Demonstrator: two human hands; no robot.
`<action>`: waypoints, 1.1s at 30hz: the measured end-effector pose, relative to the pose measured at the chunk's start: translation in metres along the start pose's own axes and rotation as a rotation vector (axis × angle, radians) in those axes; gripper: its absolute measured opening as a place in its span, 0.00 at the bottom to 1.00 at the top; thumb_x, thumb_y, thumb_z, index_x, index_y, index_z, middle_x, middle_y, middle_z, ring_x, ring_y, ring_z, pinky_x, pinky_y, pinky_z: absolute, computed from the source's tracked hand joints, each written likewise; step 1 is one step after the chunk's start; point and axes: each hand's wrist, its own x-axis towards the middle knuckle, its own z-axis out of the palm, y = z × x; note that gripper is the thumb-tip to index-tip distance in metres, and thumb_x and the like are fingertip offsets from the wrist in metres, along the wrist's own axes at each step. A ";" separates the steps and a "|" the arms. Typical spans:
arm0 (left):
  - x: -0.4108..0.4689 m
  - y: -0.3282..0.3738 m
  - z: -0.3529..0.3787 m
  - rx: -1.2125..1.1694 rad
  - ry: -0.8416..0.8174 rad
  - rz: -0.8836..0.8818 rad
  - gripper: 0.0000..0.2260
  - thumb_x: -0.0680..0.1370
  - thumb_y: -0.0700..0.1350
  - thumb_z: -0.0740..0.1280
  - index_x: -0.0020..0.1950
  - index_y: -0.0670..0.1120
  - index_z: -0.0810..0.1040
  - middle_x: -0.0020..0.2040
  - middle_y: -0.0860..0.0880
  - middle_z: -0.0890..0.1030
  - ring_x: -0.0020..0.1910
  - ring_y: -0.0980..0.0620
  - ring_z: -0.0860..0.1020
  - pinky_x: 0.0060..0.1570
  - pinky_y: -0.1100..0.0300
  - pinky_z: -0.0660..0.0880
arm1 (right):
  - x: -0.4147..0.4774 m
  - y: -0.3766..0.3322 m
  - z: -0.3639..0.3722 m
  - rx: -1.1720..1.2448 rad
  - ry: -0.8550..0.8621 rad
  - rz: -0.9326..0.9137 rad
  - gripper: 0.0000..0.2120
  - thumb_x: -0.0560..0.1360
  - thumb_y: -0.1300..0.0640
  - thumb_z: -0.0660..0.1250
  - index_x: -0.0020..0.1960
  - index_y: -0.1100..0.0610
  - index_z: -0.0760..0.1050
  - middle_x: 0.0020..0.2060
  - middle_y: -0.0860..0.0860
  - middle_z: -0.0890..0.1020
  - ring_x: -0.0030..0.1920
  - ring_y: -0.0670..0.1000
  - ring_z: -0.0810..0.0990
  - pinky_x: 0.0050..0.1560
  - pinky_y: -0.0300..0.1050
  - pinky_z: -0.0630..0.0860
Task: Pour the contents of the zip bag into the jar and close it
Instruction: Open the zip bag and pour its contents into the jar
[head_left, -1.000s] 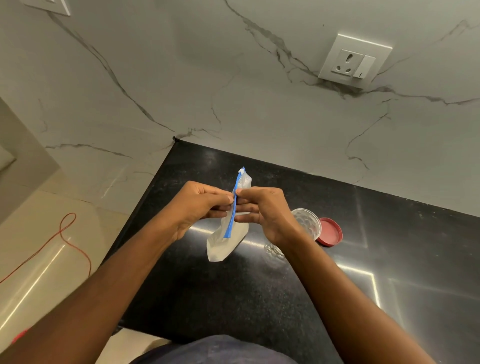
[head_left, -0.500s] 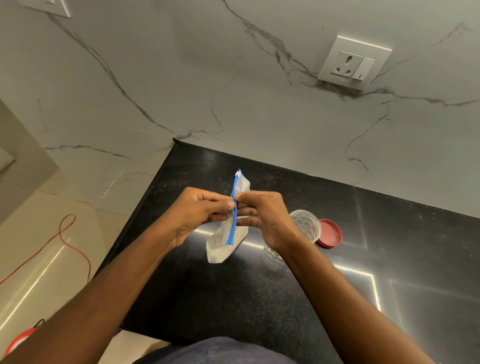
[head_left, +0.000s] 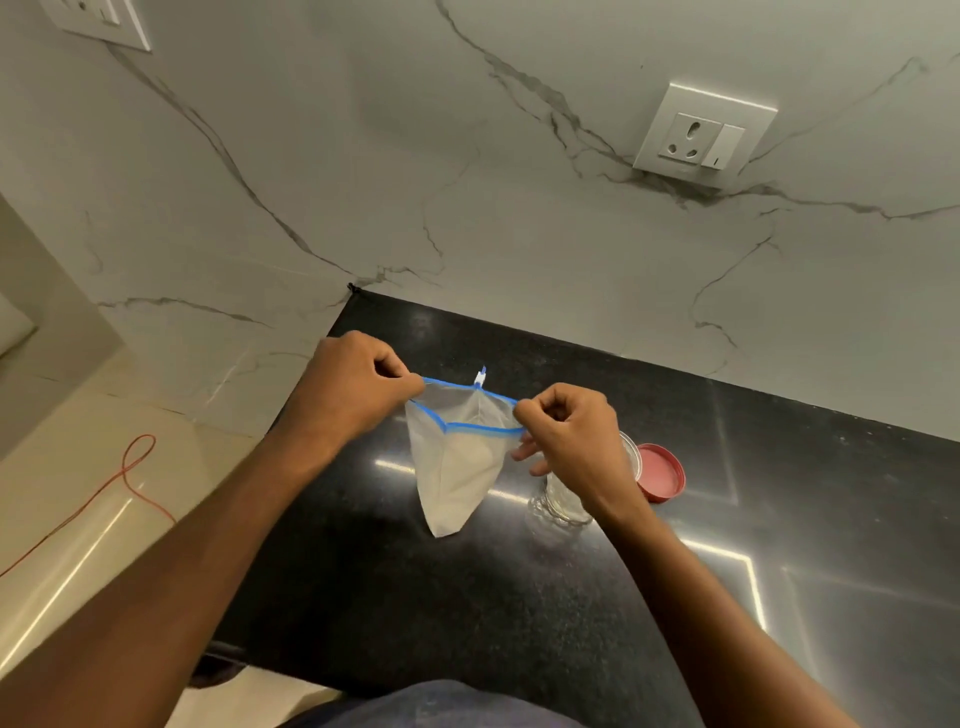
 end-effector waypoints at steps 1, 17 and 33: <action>0.000 0.004 0.000 0.043 -0.011 0.020 0.03 0.70 0.45 0.77 0.36 0.51 0.86 0.31 0.57 0.83 0.32 0.58 0.82 0.36 0.60 0.81 | -0.003 0.000 0.002 -0.018 0.006 -0.019 0.06 0.79 0.58 0.72 0.45 0.59 0.80 0.33 0.53 0.87 0.34 0.50 0.88 0.32 0.48 0.86; 0.006 0.094 0.025 0.059 -0.417 -0.059 0.15 0.81 0.50 0.71 0.48 0.38 0.86 0.47 0.40 0.87 0.46 0.44 0.87 0.54 0.50 0.84 | -0.020 -0.002 0.033 -0.051 -0.019 -0.242 0.09 0.82 0.55 0.67 0.45 0.43 0.77 0.38 0.46 0.85 0.38 0.44 0.86 0.37 0.39 0.84; 0.008 0.170 -0.011 -0.213 -0.090 0.413 0.15 0.78 0.51 0.73 0.39 0.41 0.86 0.34 0.44 0.84 0.28 0.56 0.77 0.29 0.66 0.71 | 0.024 0.035 -0.061 0.118 0.232 -0.135 0.08 0.83 0.52 0.68 0.61 0.49 0.80 0.57 0.46 0.84 0.57 0.45 0.83 0.57 0.46 0.82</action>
